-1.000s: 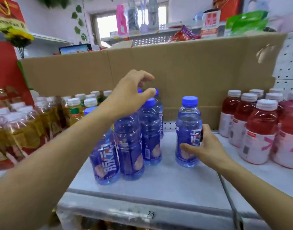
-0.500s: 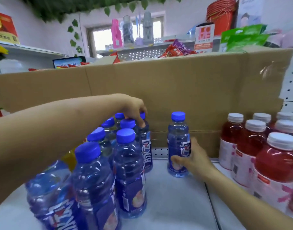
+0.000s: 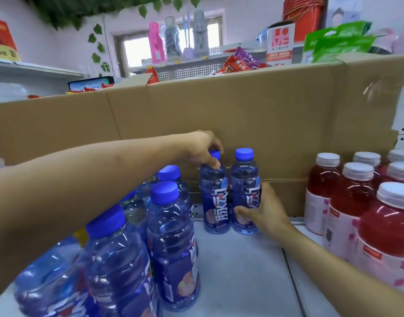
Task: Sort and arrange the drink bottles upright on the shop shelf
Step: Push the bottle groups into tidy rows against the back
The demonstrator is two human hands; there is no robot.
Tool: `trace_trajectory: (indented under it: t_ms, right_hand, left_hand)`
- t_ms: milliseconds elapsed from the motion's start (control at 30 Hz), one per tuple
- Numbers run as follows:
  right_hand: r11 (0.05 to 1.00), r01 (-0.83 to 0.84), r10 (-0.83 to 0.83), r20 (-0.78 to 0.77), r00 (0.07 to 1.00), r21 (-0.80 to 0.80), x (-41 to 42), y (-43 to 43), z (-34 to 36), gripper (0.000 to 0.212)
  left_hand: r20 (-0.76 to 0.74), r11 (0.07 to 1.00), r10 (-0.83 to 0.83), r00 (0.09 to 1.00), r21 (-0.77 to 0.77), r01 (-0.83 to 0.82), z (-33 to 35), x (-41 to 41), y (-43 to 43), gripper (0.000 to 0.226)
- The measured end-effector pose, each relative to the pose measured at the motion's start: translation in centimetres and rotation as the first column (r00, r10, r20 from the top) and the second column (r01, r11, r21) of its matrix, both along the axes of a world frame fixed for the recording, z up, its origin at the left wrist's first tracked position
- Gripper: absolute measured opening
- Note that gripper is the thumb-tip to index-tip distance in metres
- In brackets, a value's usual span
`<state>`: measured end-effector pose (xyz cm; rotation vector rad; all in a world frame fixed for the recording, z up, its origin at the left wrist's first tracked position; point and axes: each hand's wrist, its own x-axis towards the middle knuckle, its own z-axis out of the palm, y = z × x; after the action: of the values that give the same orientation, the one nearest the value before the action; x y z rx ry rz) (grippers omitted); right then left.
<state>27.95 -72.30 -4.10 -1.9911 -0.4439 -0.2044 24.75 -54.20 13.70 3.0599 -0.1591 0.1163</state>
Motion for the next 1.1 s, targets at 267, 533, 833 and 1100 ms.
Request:
trace_trajectory:
  t_ms: [267, 533, 833, 1100]
  right_hand:
    - [1.0, 0.028, -0.028, 0.028, 0.999, -0.002, -0.6, -0.8, 1.5, 0.088]
    - [0.931, 0.063, 0.065, 0.333, 0.941, -0.359, 0.0, 0.1, 12.5, 0.052]
    - [0.841, 0.067, 0.119, 0.305, 0.945, -0.537, -0.1, 0.2, 13.4, 0.042]
    - [0.849, 0.073, 0.121, 0.327, 0.937, -0.523, 0.3, 0.1, 13.2, 0.038]
  left_hand:
    - [0.056, 0.999, -0.031, 0.998, 0.04, 0.029, 1.3, -1.4, 0.6, 0.053]
    - [-0.122, 0.942, 0.286, 0.95, 0.219, -0.255, 2.5, -5.3, 6.7, 0.047]
    - [-0.023, 0.958, 0.173, 0.985, 0.235, -0.163, 0.8, -3.0, 6.5, 0.03]
    - [0.026, 0.986, 0.097, 0.995, 0.131, -0.1, 0.2, -1.4, 5.2, 0.036]
